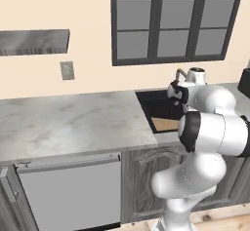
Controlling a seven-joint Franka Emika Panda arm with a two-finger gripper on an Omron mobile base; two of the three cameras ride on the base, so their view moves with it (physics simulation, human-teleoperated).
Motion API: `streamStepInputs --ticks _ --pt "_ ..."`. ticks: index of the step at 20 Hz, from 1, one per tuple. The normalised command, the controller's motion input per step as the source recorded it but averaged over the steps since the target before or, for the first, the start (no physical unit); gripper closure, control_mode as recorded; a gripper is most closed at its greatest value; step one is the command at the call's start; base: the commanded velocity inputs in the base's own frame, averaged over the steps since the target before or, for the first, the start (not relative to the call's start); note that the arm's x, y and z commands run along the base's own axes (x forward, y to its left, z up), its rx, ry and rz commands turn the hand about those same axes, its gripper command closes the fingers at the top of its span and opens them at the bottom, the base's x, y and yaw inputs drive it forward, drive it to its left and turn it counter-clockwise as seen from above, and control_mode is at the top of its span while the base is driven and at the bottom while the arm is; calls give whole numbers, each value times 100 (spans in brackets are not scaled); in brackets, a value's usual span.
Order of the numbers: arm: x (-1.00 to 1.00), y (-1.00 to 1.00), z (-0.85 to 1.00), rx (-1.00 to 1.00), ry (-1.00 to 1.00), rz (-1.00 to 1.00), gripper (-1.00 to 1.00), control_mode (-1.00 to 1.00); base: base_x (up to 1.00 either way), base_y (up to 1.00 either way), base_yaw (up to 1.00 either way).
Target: Move the cutting board and knife to the sink. Then move spray from the cabinet to the counter.
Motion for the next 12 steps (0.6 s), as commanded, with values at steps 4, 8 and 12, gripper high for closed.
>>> streamStepInputs --ticks 4,8,12 --pt "-1 1 0 0 6 0 -100 -100 0 0 0" --pt "0 0 0 0 0 0 -100 -100 0 0 0" --pt "-14 0 -1 0 -2 -12 -100 100 -34 -3 -27"
